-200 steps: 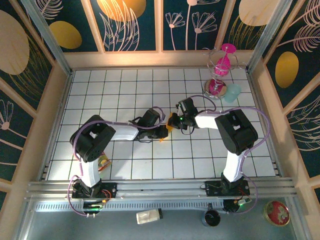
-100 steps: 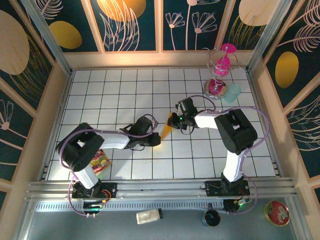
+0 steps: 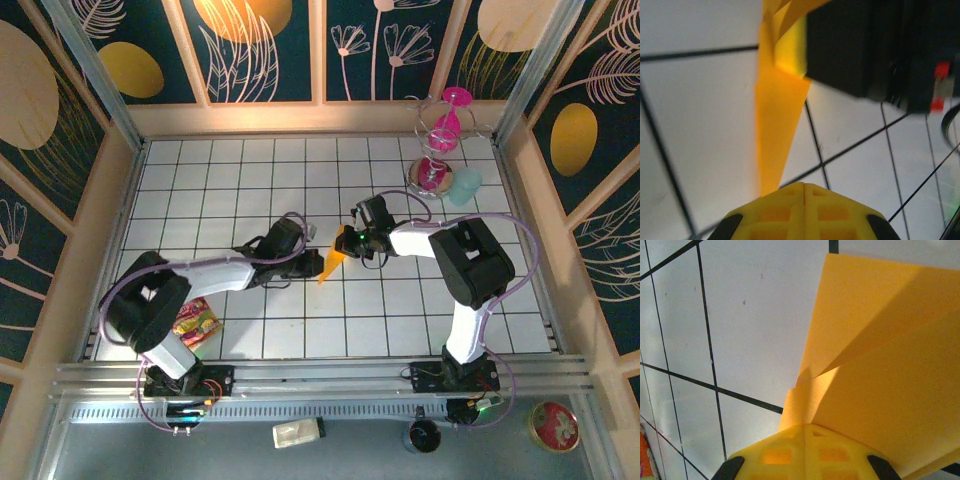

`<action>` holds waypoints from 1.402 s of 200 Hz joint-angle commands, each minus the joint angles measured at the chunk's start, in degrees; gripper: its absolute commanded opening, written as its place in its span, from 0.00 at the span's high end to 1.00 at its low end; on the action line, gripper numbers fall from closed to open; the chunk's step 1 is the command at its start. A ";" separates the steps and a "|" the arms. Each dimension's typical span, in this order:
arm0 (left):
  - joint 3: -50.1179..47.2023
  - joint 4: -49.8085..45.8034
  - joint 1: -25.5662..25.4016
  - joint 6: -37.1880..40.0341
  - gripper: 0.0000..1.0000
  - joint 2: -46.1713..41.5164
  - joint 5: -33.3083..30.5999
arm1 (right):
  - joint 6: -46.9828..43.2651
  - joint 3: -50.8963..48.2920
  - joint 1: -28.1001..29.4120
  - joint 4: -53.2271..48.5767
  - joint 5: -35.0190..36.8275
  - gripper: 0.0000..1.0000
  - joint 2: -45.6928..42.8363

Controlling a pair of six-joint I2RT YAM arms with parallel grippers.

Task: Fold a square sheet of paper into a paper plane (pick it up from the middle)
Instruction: Fold the wing for the fifth time at the center of the table.

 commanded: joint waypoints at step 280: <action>0.83 -1.99 0.20 -2.44 1.00 12.68 -0.16 | -3.66 -2.35 -4.92 1.70 3.10 0.98 1.17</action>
